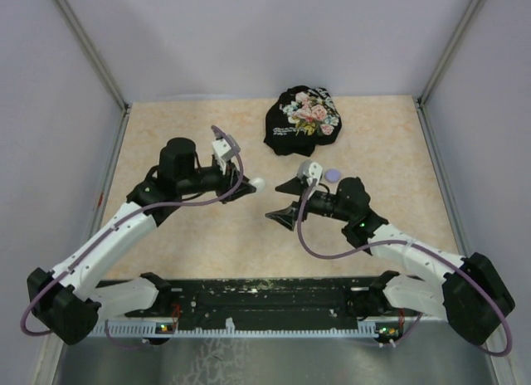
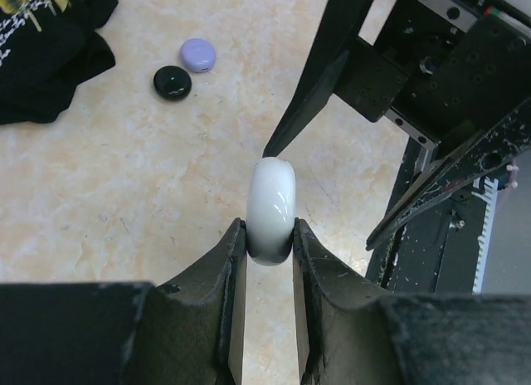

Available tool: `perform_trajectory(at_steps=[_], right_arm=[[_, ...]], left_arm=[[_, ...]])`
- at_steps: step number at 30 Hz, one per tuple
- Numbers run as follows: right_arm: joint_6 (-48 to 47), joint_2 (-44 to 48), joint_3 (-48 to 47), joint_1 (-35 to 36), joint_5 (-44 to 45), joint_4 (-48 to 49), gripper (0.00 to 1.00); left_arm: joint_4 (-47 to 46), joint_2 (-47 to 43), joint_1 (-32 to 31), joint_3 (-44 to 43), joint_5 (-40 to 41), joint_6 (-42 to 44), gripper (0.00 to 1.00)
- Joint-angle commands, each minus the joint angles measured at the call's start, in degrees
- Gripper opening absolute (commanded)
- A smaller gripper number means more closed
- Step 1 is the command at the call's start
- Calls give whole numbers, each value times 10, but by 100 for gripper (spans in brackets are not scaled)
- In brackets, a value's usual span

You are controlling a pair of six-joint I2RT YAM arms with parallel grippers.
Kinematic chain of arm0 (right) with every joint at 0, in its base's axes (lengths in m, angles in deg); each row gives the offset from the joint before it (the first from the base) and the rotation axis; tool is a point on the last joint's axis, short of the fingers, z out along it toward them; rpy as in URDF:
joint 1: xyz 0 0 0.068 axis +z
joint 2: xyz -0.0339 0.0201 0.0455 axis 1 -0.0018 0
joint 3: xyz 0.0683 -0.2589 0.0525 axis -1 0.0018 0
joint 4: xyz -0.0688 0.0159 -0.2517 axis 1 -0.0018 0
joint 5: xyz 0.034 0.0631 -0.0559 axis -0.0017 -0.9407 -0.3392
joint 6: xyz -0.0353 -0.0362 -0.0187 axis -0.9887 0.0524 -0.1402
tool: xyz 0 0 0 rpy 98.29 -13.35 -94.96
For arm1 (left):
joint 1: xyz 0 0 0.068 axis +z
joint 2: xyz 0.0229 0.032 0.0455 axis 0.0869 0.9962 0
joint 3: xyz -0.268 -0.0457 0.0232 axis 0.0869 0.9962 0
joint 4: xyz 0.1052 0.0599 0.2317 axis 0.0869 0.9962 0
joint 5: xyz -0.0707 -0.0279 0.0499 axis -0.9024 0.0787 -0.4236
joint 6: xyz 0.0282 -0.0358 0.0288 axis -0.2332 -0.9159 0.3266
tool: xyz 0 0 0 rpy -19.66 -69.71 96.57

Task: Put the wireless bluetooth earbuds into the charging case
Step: Pick up the charging case at the center of the board.

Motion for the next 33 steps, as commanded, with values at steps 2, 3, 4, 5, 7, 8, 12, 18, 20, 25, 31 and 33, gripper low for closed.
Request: perform_trajectory(at_steps=[2, 3, 4, 5, 7, 8, 12, 18, 20, 25, 31, 33], right_arm=[[4, -8, -65, -27, -143, 11, 79], [9, -11, -69, -31, -152, 18, 78], [15, -16, -74, -32, -158, 23, 75], [17, -21, -80, -32, -164, 25, 73], [19, -36, -96, -32, -181, 22, 70], [18, -43, -104, -32, -189, 16, 69], [27, -63, -120, -32, -216, 26, 63], [26, -75, -137, -32, -235, 21, 49], [29, -80, -138, -32, -240, 23, 44], [31, -89, -136, -32, -244, 22, 35], [37, -104, -136, -32, -255, 25, 15], [40, -108, -136, -32, -262, 26, 9]], left_arm=[[40, 15, -2, -44, -94, 73, 0], [47, 19, -3, -48, -108, 85, 0], [54, 21, -3, -53, -118, 96, 0], [60, 25, -3, -57, -127, 105, 0], [74, 31, -3, -65, -139, 125, 0], [79, 33, -3, -68, -143, 131, 0], [87, 38, -3, -73, -163, 145, 0], [94, 41, -4, -73, -175, 155, 0], [94, 41, -4, -73, -177, 155, 0], [92, 37, -5, -73, -180, 154, 0], [87, 33, -5, -69, -179, 150, 0], [84, 30, -5, -68, -178, 148, 0]])
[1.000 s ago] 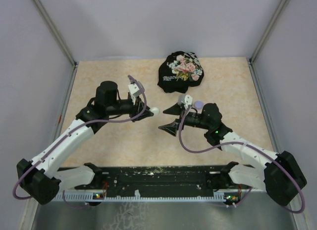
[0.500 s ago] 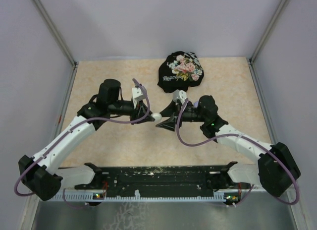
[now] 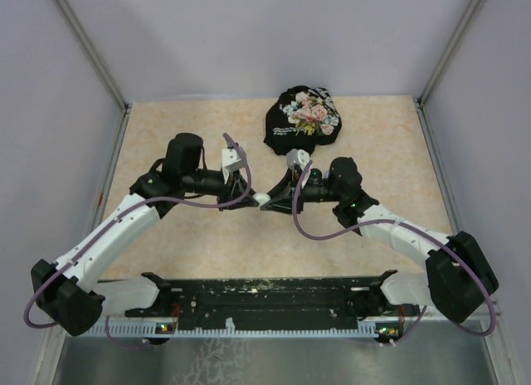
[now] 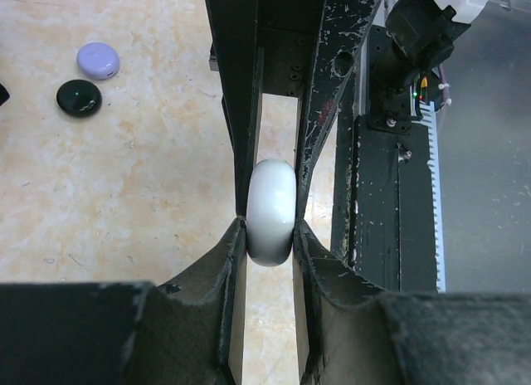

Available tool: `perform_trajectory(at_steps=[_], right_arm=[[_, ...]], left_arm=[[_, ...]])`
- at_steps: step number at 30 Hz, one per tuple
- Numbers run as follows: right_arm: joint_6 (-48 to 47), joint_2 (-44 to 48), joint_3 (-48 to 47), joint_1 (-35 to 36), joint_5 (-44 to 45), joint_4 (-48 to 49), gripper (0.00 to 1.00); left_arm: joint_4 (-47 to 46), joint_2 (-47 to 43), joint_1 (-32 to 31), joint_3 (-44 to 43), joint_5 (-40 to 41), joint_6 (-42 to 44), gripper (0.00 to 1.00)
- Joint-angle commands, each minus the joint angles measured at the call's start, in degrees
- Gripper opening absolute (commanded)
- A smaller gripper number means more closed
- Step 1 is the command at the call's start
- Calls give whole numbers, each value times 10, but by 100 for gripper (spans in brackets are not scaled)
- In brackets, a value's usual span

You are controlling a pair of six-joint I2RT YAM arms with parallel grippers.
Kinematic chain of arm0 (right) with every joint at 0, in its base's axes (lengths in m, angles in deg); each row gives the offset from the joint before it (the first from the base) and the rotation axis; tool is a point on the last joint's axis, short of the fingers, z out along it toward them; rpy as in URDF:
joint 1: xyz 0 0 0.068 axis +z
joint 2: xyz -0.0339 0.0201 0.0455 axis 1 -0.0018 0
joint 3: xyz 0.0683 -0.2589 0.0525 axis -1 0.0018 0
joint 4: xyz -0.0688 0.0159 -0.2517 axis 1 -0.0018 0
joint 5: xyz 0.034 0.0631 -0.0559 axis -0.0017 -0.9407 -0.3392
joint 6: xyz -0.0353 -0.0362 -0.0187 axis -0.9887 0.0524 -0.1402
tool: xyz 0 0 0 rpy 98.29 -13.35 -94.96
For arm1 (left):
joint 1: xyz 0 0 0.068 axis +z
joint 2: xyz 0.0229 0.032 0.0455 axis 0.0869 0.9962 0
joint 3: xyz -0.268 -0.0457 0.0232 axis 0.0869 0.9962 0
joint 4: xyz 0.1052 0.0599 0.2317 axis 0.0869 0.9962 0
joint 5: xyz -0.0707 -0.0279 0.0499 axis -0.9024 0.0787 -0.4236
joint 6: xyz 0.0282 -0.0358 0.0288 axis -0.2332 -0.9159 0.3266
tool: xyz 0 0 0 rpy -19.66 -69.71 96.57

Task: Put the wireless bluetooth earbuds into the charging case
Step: Pick up the charging case at the center of the board.

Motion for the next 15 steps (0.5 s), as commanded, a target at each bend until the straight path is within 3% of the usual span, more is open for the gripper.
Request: perform_trajectory(at_steps=[1, 3, 10, 15], right_arm=[[3, -11, -25, -2, -34, 25, 3], [6, -13, -22, -2, -37, 31, 0], [23, -10, -12, -2, -38, 59, 0], [25, -11, -12, -2, -37, 61, 0]], left_arm=[[-23, -13, -3, -12, -9, 5, 0], [-34, -20, -3, -6, -3, -1, 3], [-84, -45, -3, 27, 25, -29, 34], [-95, -41, -3, 33, 28, -39, 47]])
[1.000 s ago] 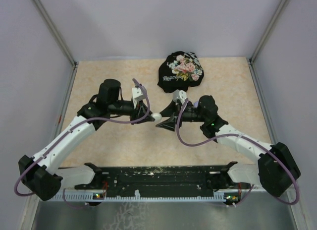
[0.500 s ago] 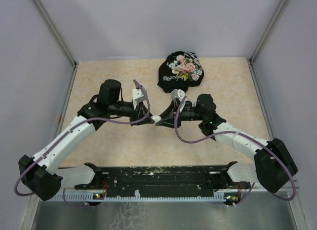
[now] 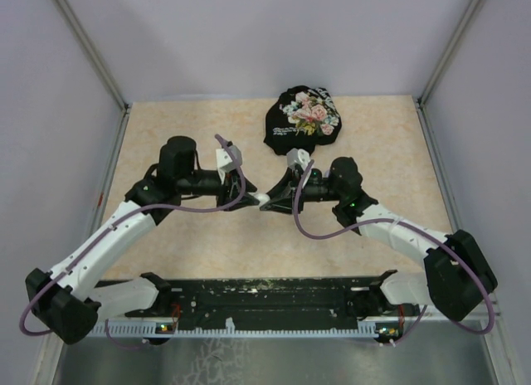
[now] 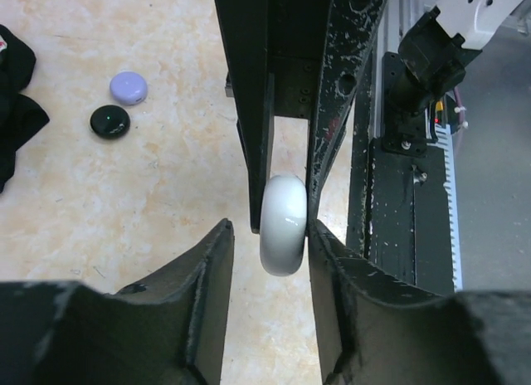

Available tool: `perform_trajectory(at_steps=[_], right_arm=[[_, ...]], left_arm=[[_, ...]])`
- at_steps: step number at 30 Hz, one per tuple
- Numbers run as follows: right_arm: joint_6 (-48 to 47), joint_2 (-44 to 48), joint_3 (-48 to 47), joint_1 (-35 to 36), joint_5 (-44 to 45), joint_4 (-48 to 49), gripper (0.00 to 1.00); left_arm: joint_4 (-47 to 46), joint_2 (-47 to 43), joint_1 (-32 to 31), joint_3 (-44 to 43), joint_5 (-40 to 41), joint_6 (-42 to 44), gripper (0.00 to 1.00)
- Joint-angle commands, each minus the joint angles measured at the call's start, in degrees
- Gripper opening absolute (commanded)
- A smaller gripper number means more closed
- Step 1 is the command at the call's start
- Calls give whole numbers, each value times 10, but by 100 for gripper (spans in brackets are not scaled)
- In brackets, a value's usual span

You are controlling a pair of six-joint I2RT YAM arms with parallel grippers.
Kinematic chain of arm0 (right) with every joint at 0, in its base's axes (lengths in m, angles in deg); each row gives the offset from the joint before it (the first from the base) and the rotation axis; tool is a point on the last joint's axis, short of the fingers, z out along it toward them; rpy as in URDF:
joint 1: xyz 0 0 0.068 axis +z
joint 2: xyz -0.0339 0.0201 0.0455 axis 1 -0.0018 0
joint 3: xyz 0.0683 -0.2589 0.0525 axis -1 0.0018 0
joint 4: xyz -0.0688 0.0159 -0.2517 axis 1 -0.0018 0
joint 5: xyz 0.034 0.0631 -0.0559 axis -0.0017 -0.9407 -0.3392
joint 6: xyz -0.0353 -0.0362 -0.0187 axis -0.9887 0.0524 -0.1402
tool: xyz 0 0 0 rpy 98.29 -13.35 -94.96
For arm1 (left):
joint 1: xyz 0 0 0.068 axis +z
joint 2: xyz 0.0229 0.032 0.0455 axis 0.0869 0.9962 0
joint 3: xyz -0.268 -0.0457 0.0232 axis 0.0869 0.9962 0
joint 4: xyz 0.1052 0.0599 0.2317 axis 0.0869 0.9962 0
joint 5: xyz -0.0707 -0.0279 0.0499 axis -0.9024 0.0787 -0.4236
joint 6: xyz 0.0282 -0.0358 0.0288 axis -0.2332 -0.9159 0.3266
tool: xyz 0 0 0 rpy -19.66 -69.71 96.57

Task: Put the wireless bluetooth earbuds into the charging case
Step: Pick up the charging case at the center of the board, then open the charging case.

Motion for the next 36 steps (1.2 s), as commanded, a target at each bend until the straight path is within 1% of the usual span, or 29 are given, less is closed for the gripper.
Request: perform_trajectory(at_steps=[1, 6, 10, 12, 15, 23, 29, 36], right_arm=[[6, -3, -12, 0, -18, 29, 0], [6, 0, -11, 0, -19, 30, 0], [6, 1, -10, 0, -15, 30, 0], [6, 1, -10, 0, -14, 31, 0], [9, 1, -10, 0, -15, 34, 0], [18, 1, -5, 0, -25, 51, 0], [18, 5, 1, 0, -37, 52, 0], [18, 4, 5, 0, -41, 49, 0]], left_arm=[[-45, -4, -1, 7, 5, -16, 48], [-47, 7, -2, 7, 11, -23, 48], [-47, 10, -2, 10, -5, -24, 49], [-48, 11, -2, 12, -16, -25, 53], [-45, 17, -2, 12, -12, -23, 54], [-39, 21, 0, 1, 56, -42, 51], [-57, 9, 10, 8, 124, -81, 49], [-75, 5, 26, 13, 120, -103, 49]])
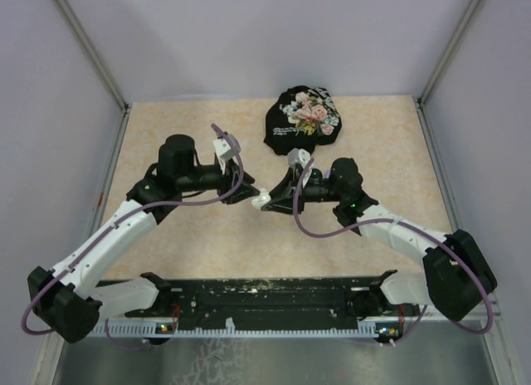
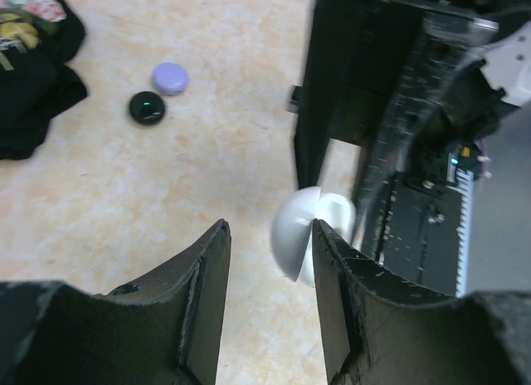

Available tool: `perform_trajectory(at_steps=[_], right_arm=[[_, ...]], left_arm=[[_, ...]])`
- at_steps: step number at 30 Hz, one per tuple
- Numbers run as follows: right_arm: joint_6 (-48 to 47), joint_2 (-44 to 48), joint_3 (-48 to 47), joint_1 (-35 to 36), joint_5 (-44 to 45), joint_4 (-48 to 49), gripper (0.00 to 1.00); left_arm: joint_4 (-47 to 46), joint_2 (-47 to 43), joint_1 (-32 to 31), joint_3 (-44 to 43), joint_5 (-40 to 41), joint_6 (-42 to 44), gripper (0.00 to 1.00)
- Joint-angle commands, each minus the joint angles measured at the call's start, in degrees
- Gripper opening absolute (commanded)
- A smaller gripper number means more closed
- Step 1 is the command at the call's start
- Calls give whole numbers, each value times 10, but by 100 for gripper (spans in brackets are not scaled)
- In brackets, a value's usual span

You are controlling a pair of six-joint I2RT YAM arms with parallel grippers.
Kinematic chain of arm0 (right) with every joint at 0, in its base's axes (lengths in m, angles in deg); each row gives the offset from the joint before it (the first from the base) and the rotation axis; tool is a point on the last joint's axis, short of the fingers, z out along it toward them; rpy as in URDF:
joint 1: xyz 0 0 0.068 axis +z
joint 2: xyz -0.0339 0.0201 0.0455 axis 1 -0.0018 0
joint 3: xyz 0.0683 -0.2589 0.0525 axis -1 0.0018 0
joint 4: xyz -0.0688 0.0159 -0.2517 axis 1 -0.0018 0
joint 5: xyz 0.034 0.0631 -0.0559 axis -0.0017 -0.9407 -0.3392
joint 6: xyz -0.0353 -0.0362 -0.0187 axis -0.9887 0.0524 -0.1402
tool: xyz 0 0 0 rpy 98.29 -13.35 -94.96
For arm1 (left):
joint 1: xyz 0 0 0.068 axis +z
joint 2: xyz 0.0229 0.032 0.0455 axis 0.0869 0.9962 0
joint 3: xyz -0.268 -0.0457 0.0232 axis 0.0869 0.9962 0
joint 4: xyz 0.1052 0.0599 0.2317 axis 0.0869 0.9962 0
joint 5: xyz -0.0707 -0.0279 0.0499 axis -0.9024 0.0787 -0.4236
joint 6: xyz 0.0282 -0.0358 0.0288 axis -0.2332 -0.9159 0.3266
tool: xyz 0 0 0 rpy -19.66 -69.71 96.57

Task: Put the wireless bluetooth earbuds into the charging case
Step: Open the charging case, then pick up the earbud from the center of the board.

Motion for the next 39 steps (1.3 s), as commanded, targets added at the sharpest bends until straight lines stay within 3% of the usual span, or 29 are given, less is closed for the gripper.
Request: perform_trajectory(at_steps=[1, 10, 16, 26, 34, 39], right_arm=[[7, 6, 0, 5, -53, 49, 0], [14, 10, 4, 5, -49, 59, 0], [-10, 13, 17, 5, 7, 43, 0], [-63, 101, 119, 5, 220, 85, 0], [-56, 150, 192, 5, 286, 145, 0], [-47, 155, 225, 5, 313, 187, 0]], left_arm=[[-30, -3, 21, 7, 50, -13, 49], [-36, -1, 29, 14, 41, -20, 49], [-38, -25, 30, 16, 75, -32, 52], [18, -101, 29, 53, 320, -118, 55], [101, -94, 32, 77, 529, -185, 62], [112, -57, 51, 88, 574, -205, 62]])
